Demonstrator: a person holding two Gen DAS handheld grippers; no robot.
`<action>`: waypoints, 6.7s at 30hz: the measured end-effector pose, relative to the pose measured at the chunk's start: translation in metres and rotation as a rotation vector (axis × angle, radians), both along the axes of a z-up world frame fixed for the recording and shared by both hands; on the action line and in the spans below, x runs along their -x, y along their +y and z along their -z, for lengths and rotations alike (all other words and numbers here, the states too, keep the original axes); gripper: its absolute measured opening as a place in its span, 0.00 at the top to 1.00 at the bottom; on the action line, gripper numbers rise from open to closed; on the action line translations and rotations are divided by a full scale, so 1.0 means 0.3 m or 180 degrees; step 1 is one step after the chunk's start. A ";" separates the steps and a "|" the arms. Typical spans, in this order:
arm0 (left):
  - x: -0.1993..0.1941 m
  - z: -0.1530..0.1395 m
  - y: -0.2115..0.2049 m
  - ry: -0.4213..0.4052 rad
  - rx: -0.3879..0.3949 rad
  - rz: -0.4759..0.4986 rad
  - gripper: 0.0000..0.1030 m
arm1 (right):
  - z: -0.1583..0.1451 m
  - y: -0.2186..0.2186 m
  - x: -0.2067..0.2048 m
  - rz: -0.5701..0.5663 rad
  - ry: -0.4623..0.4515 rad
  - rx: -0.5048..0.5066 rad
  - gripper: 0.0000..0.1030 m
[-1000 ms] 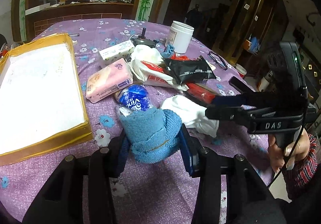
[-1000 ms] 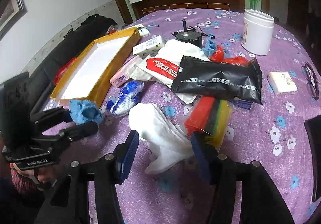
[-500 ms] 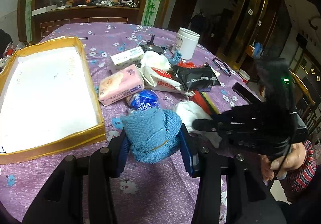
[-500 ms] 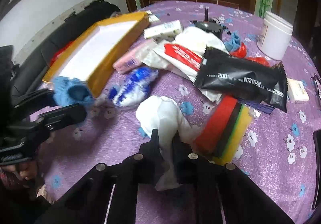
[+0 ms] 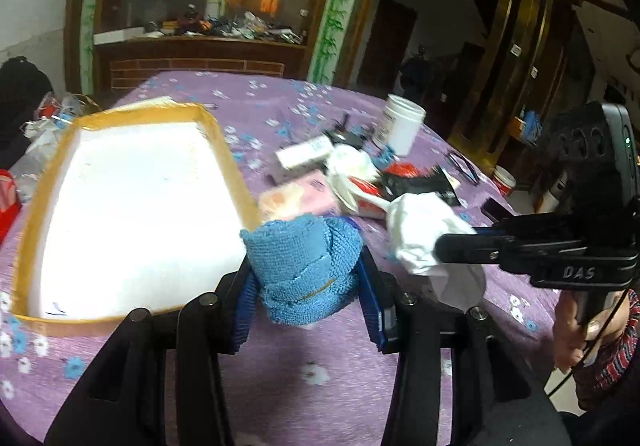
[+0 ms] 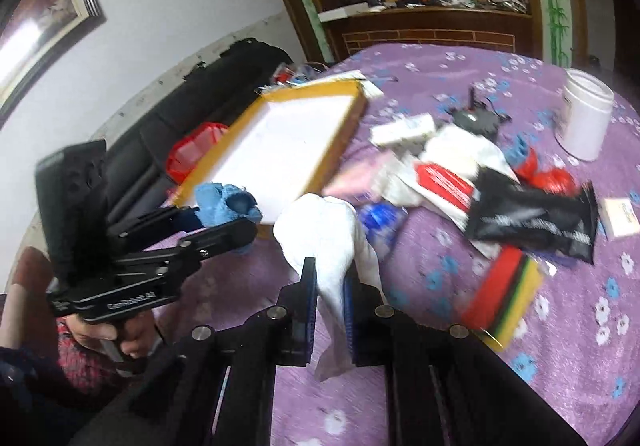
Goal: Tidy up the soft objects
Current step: 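Carry the blue towel and white cloth over the yellow-rimmed tray with both grippers, then open both grippers to drop the towel and cloth into the tray, then grasp the blue-white plastic bag with the left gripper, then hold the plastic bag in the left gripper while the right gripper grasps the striped sponge pack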
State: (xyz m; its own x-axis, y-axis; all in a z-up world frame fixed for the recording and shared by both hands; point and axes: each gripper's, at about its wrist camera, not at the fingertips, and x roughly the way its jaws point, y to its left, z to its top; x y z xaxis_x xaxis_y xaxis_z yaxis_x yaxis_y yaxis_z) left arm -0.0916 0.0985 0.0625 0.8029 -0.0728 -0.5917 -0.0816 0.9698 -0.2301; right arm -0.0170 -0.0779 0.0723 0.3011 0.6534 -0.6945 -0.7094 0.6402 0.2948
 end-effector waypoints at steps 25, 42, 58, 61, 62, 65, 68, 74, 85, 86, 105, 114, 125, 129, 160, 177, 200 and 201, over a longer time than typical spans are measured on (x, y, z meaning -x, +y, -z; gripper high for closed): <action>-0.140 -0.176 0.480 0.0061 -0.0244 -0.0734 0.57 | -0.210 0.504 -0.206 -0.0207 0.0090 -0.0312 0.89; -0.467 0.046 0.700 0.0850 0.0021 -0.0852 0.57 | 0.019 0.821 -0.571 0.0067 0.0556 0.0076 0.89; -0.509 0.112 0.735 0.0942 -0.0262 -0.1049 0.45 | 0.192 0.897 -0.709 0.0238 0.0734 0.0271 0.77; -0.504 0.105 0.734 0.0893 -0.0227 -0.1005 0.35 | 0.184 0.893 -0.706 0.0268 0.0676 0.0288 0.53; -0.499 0.098 0.731 0.0885 -0.0249 -0.1024 0.35 | 0.176 0.887 -0.703 0.0267 0.0660 0.0248 0.48; -0.482 0.074 0.725 0.0828 -0.0275 -0.1030 0.35 | 0.145 0.870 -0.693 0.0268 0.0571 0.0186 0.49; -0.455 0.041 0.717 0.0744 -0.0305 -0.1052 0.35 | 0.115 0.858 -0.677 0.0239 0.0519 0.0167 0.49; -0.407 -0.004 0.676 0.0612 -0.0365 -0.1040 0.35 | 0.063 0.803 -0.642 0.0247 0.0444 0.0050 0.48; -0.327 -0.039 0.559 0.0451 -0.0296 -0.0950 0.35 | -0.009 0.634 -0.516 0.0160 0.0388 -0.0127 0.46; -0.318 -0.043 0.539 0.0432 -0.0285 -0.0920 0.35 | -0.013 0.612 -0.502 0.0145 0.0382 -0.0136 0.45; -0.254 -0.022 0.028 0.0278 -0.0165 -0.0090 0.35 | 0.001 -0.055 -0.326 0.0271 0.0291 -0.0434 0.43; -0.289 0.090 -0.212 0.0614 -0.0301 0.0047 0.35 | 0.053 -0.269 -0.372 0.0535 0.0324 -0.0738 0.36; -0.407 0.180 -0.284 0.0923 -0.0523 -0.0051 0.35 | 0.025 -0.365 -0.387 0.0706 0.0475 -0.0992 0.36; -0.428 0.210 -0.281 0.0863 -0.0643 -0.0159 0.39 | 0.018 -0.360 -0.376 0.0662 0.0486 -0.1018 0.36; -0.301 0.225 -0.308 0.0842 -0.0160 0.0128 0.66 | 0.215 -0.254 -0.221 0.0903 0.0579 0.0253 0.36; -0.265 0.192 -0.266 0.0526 0.0142 0.0154 0.71 | 0.246 -0.252 -0.145 0.0919 0.0243 0.0243 0.59; -0.207 0.121 -0.254 0.0267 -0.0103 0.0032 0.71 | 0.200 -0.207 0.003 0.0369 -0.0131 -0.0238 0.61; -0.203 0.115 -0.251 0.0249 -0.0106 0.0023 0.71 | 0.198 -0.208 0.007 0.0363 -0.0131 -0.0246 0.61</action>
State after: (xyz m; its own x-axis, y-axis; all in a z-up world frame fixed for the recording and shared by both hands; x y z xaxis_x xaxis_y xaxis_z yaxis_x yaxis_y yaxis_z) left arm -0.0306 0.0233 0.0279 0.7537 -0.0578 -0.6547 -0.0909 0.9774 -0.1909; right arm -0.0190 -0.1403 0.0130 0.4037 0.6643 -0.6290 -0.6458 0.6939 0.3184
